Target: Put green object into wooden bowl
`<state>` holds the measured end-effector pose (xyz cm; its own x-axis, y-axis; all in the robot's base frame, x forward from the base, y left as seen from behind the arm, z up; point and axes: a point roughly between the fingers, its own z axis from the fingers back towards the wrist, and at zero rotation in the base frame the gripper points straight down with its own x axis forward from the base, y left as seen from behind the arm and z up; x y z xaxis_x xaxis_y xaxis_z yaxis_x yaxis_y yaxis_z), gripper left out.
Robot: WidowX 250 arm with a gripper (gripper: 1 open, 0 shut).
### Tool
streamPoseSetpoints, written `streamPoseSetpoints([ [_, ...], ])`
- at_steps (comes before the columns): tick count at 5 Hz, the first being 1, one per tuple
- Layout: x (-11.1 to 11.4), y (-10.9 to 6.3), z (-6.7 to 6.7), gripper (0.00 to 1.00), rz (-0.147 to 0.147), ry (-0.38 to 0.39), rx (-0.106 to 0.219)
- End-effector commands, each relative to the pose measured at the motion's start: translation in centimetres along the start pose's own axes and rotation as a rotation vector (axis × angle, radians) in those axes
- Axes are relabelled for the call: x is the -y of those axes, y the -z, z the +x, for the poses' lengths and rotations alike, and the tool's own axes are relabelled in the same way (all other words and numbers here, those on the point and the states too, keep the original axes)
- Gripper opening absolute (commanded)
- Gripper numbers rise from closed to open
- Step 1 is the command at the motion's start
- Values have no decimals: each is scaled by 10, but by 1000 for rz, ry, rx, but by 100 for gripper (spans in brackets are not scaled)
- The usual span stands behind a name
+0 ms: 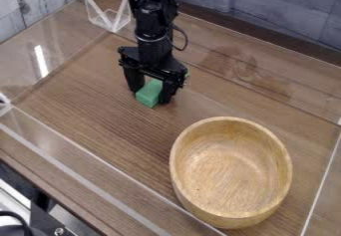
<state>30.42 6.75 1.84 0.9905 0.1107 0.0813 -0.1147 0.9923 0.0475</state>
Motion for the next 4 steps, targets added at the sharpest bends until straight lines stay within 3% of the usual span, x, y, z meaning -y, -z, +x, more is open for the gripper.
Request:
streamPoseSetpoints([
  [1,3,-11,14,0,4,-66,46],
  [2,5,-11,16,0,-3,-115,48],
  [4,-18,-14,10,0,-58,59,56],
])
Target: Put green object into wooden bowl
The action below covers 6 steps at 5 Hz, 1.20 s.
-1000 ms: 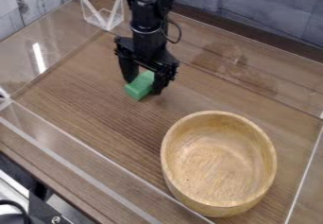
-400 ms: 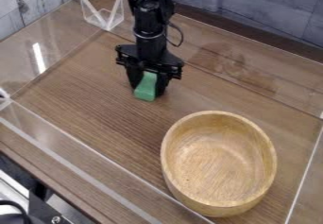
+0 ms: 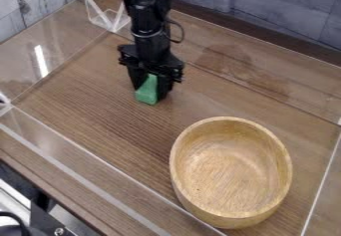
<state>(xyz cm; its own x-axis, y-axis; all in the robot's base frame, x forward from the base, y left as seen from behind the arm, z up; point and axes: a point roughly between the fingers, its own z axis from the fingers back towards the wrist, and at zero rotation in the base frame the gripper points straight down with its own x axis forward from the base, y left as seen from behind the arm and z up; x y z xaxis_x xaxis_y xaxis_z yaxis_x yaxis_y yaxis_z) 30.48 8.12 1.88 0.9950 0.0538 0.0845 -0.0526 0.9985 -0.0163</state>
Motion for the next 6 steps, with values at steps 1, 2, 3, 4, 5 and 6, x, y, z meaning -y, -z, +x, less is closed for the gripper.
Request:
streamPoseSetpoints([
  [1,15,-27,-1,0,-20,92,61],
  [2,39,-41,-7,0,-44,160,70],
  [3,32,-42,2,0,-52,169,84],
  [4,19,-31,9,0,-43,174,74],
  [5,19,-61,5,0,-41,157,112],
  [6,38,-94,-6,0,-39,128,156],
])
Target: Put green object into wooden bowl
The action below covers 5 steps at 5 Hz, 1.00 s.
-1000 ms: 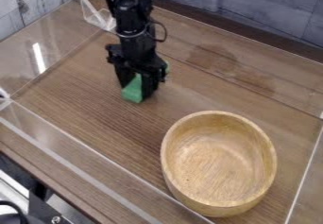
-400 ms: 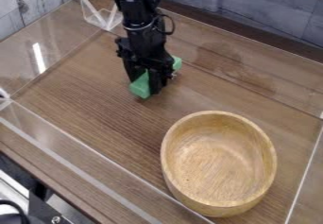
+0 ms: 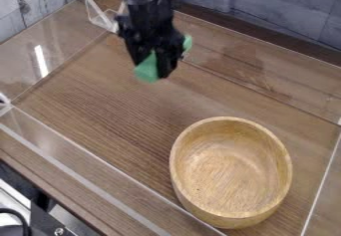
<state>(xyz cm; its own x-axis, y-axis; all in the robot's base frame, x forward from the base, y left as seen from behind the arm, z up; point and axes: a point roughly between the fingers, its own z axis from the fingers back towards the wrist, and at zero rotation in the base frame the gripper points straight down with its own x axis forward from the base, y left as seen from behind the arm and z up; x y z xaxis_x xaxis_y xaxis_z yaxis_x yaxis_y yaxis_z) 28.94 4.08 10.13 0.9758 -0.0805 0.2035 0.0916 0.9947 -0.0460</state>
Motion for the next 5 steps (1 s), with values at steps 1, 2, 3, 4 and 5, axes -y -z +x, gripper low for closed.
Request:
streamPoseSetpoints([
  [1,34,-13,-12,0,-7,7,33],
  [2,85,-1,-28,0,-36,81,18],
  [3,131,16,-42,0,-52,123,4],
  [4,158,28,-58,0,-63,143,-19],
  [5,169,34,-65,100,-68,156,-36],
])
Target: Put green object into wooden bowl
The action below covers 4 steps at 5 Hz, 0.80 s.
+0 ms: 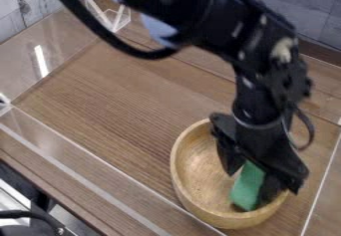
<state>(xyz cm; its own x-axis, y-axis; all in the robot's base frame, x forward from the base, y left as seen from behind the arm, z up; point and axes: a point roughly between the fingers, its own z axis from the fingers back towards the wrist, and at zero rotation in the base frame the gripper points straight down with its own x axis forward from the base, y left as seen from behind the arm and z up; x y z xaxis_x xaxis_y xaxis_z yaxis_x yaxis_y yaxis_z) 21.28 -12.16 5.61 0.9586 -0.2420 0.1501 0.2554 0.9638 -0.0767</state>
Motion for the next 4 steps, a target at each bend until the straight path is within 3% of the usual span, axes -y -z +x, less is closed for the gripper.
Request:
streamPoseSetpoints([
  [1,-1,-6,5,100,-11,-18,24],
  [3,4,-28,9,100,1,-121,26],
  [4,-1,-41,14,100,-7,-101,28],
])
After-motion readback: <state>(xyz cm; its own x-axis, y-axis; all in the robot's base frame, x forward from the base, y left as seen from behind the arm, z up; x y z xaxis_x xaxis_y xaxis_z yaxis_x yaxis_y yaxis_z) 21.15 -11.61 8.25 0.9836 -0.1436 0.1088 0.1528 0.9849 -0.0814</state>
